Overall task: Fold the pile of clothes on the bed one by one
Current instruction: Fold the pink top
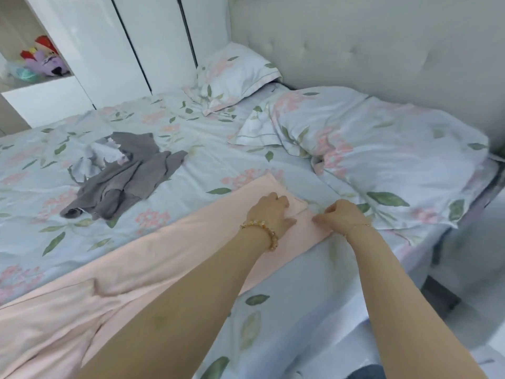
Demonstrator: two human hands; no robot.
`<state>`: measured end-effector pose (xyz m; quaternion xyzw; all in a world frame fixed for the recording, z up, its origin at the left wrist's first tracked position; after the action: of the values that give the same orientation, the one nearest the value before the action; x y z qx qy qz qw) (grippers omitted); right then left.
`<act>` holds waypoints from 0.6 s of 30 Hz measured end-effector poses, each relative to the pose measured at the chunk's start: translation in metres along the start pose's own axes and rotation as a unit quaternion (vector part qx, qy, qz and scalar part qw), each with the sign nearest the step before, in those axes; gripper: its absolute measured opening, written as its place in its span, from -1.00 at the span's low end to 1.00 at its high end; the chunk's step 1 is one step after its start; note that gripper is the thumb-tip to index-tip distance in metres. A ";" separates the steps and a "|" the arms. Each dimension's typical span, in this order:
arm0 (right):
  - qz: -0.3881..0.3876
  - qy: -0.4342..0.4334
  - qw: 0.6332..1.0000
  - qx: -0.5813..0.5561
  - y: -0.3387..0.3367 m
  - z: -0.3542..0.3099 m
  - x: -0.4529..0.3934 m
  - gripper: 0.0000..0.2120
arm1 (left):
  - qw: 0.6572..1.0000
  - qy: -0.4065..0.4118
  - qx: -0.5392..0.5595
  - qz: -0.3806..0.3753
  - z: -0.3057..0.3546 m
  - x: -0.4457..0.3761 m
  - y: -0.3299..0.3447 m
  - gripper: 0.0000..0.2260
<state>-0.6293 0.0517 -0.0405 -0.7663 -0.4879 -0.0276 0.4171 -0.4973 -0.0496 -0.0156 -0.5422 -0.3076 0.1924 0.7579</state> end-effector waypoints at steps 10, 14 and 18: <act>-0.053 -0.016 0.996 0.072 0.010 0.002 -0.012 -0.59 | 0.992 0.101 0.079 0.022 0.006 -0.011 -0.004 -0.89; -0.044 -0.029 0.998 0.047 0.009 -0.002 -0.014 -0.64 | 0.981 0.057 0.186 -0.017 -0.013 -0.027 -0.011 -0.84; -0.052 -0.052 0.996 -0.041 0.015 -0.011 -0.015 -0.53 | 0.982 -0.051 0.160 0.085 -0.057 -0.061 -0.046 -0.76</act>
<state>-0.6217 0.0306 -0.0490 -0.7567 -0.5466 -0.0300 0.3574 -0.5058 -0.1431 -0.0010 -0.4273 -0.2644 0.3300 0.7991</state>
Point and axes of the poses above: each hand's wrist, its own x-axis away from the middle knuckle, its own y-axis out of the palm, z = x × y, the point moved 9 cm from there along -x, towards the middle knuckle, and after that the axes turned 11 degrees about -z, right-handed, at the moved point
